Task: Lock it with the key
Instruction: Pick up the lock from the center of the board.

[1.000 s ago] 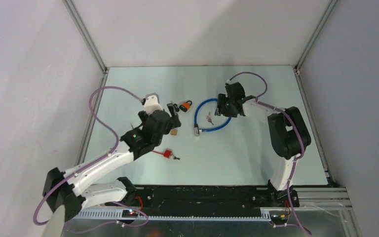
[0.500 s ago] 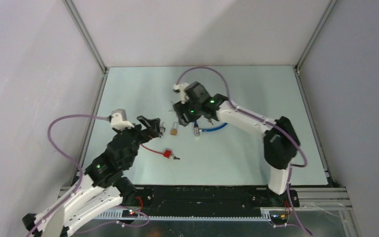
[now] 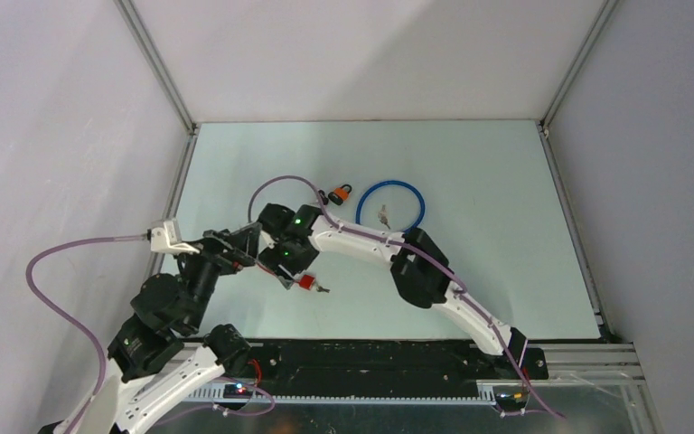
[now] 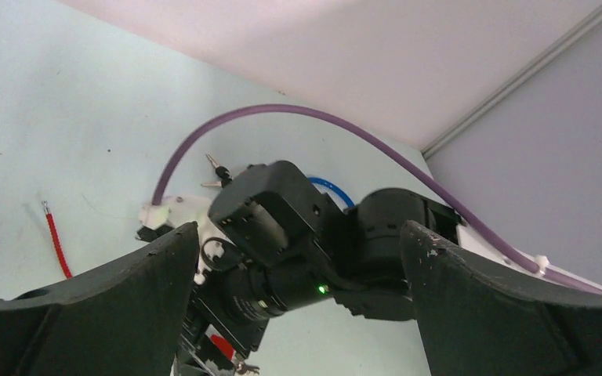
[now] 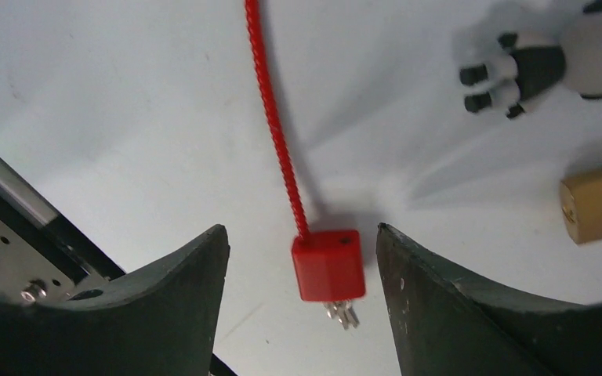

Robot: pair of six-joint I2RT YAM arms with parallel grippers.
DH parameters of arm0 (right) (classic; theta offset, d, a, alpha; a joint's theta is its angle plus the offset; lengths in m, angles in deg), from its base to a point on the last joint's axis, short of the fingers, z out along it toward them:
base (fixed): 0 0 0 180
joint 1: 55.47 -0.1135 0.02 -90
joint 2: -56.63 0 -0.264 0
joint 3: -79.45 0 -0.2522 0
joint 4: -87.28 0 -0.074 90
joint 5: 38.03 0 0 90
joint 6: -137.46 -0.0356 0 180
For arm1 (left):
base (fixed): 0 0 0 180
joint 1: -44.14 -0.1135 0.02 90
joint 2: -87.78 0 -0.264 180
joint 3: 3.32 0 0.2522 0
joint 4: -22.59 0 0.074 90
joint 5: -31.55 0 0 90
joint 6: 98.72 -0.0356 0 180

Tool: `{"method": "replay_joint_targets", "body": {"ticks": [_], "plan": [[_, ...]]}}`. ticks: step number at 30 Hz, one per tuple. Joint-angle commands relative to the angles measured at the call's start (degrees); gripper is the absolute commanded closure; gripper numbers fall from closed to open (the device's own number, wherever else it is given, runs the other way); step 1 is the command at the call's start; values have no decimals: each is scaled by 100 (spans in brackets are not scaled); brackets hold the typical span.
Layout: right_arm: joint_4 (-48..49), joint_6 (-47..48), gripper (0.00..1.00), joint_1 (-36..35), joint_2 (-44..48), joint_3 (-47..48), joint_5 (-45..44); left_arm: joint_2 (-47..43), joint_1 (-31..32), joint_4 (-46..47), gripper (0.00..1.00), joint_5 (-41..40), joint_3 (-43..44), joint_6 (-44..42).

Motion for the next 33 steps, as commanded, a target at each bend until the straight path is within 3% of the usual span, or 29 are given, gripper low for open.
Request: {"method": "replay_joint_targets", "body": {"ticks": [1, 10, 17, 21, 26, 33], "plan": [[-784, -258, 27, 4, -447, 1050, -126, -201, -29, -384, 0, 309, 93, -164], [-986, -6, 24, -42, -514, 762, -185, -399, -28, -520, 0, 482, 24, -136], [-610, 94, 35, -291, -165, 53, -397, -314, -28, -523, 0, 479, 66, -214], [-558, 100, 49, -380, -125, -20, -585, -244, -20, -520, 0, 484, 60, -189], [-571, 83, 79, -463, 15, 22, -890, -324, -22, -525, 0, 455, 6, -77], [276, -50, 89, -436, 1221, -657, -1062, -295, -21, -512, 0, 429, 60, -16]]}}
